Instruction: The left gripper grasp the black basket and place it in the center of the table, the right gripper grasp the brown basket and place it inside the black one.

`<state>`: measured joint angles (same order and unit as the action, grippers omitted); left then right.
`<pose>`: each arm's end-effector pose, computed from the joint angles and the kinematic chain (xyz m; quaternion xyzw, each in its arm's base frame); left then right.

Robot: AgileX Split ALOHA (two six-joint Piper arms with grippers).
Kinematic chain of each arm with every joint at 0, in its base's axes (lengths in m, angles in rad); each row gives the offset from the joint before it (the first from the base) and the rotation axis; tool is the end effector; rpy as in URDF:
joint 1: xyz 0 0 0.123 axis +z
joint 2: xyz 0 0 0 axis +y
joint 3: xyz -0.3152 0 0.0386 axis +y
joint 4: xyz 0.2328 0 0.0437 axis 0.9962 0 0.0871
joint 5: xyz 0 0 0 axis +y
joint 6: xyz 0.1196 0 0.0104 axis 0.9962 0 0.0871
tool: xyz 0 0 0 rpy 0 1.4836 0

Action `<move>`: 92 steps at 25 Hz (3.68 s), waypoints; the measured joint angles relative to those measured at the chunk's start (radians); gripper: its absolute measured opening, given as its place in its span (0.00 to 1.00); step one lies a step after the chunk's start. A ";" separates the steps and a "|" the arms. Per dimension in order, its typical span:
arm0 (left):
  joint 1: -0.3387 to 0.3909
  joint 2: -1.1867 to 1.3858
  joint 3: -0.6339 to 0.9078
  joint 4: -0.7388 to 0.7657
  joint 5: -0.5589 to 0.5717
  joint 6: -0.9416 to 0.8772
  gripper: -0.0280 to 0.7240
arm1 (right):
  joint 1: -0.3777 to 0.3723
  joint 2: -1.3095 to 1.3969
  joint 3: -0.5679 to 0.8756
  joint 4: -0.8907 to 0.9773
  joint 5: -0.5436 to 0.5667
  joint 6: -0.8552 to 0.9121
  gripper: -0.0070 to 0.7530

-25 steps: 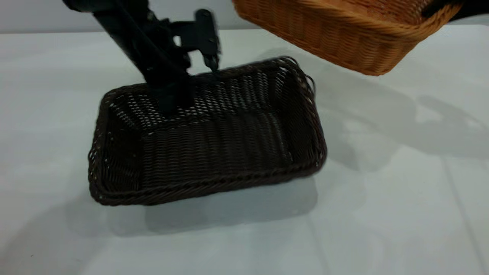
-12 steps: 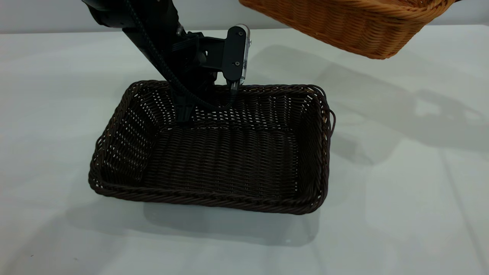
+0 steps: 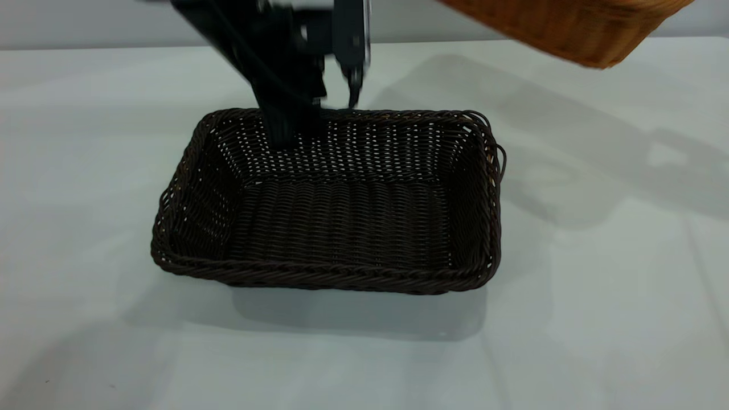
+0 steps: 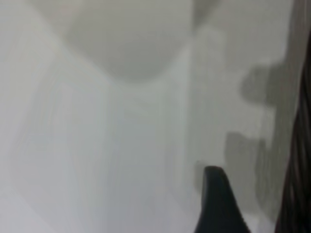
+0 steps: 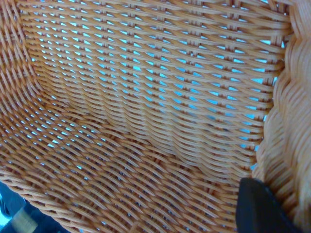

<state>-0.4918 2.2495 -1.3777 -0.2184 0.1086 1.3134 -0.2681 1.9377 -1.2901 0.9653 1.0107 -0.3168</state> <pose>0.4276 -0.2323 0.1007 0.6750 0.6580 0.0887 0.3217 0.3928 -0.0211 0.2149 0.2250 0.8915 0.3765 0.1132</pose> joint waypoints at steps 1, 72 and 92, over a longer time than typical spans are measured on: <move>0.000 -0.031 0.000 0.000 0.028 -0.001 0.60 | -0.007 0.000 -0.008 0.001 -0.004 0.002 0.10; 0.085 -1.343 0.281 0.368 1.059 -1.050 0.62 | 0.517 -1.006 0.211 -0.824 0.239 0.333 0.75; 0.085 -1.583 0.848 0.249 1.047 -1.347 0.62 | 0.517 -1.377 0.821 -0.880 0.100 0.361 0.75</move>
<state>-0.4067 0.6669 -0.5292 0.0302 1.1561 -0.0333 0.2490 0.5604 -0.4688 0.0857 1.1105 0.0438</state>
